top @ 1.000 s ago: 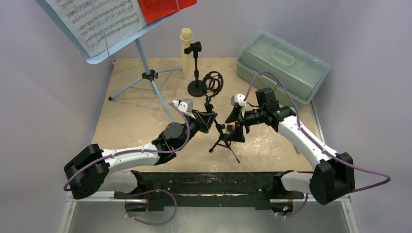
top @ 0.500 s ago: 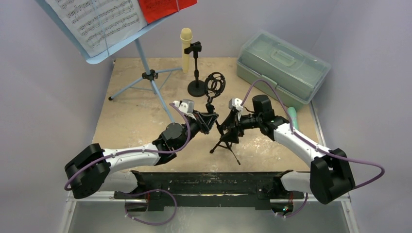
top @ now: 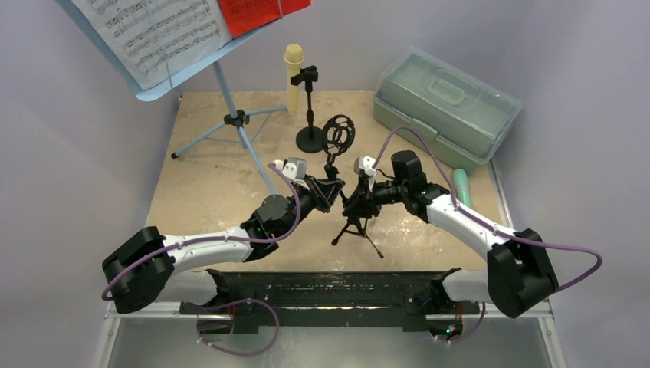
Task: Pack up the instrument practice props
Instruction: Unscrew the knob on the microphone stand.
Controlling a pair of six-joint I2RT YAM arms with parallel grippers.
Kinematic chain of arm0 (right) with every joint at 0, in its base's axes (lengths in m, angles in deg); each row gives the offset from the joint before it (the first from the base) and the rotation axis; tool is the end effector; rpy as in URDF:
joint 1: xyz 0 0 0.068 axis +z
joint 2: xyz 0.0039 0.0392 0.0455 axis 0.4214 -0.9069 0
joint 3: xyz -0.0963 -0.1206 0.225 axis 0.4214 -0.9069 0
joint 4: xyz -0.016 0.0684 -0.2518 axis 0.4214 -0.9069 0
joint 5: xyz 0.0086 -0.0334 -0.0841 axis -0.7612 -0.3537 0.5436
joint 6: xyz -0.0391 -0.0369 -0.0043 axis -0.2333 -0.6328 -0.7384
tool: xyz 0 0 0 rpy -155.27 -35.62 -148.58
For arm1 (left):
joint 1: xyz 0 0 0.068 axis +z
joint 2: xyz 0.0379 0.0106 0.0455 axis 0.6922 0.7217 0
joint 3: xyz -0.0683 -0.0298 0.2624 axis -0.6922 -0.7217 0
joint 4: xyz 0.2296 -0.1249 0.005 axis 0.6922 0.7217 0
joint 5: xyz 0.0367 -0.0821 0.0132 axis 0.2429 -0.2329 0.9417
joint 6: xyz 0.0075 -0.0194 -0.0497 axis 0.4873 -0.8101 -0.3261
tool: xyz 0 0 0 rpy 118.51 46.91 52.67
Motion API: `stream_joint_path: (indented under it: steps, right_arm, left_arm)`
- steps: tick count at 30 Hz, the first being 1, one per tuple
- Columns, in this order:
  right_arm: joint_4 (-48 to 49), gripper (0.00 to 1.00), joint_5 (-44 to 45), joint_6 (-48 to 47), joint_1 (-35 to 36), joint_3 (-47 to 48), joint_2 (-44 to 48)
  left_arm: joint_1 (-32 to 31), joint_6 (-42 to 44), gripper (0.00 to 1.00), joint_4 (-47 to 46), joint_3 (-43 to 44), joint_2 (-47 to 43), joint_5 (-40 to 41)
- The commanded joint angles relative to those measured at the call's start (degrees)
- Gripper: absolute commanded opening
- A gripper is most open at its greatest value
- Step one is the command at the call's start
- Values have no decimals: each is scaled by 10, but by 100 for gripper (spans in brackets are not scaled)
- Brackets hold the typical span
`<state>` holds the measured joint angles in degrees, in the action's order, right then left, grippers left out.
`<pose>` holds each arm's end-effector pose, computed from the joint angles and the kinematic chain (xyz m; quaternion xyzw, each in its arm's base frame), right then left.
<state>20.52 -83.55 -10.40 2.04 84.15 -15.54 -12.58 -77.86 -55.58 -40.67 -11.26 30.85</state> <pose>0.2233 0.1463 0.2362 -0.4915 0.6460 0.4451 0.3781 0.1580 -0.2194 0.2580 0.0262 0.6671 -0.4532 0.5906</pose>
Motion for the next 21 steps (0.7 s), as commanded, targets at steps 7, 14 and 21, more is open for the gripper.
stream_joint_path:
  steps: [7,14,21]
  right_arm:
    - [-19,0,-31,-13,-24,48,21]
    - [-44,0,-57,-31,-55,59,52]
    - [-62,0,-75,-52,-66,62,70]
  left_arm:
    - [-6,-19,0,-42,14,-2,-52]
    - [-6,-28,19,-32,31,21,-125]
    - [-6,-13,51,-6,56,23,-186]
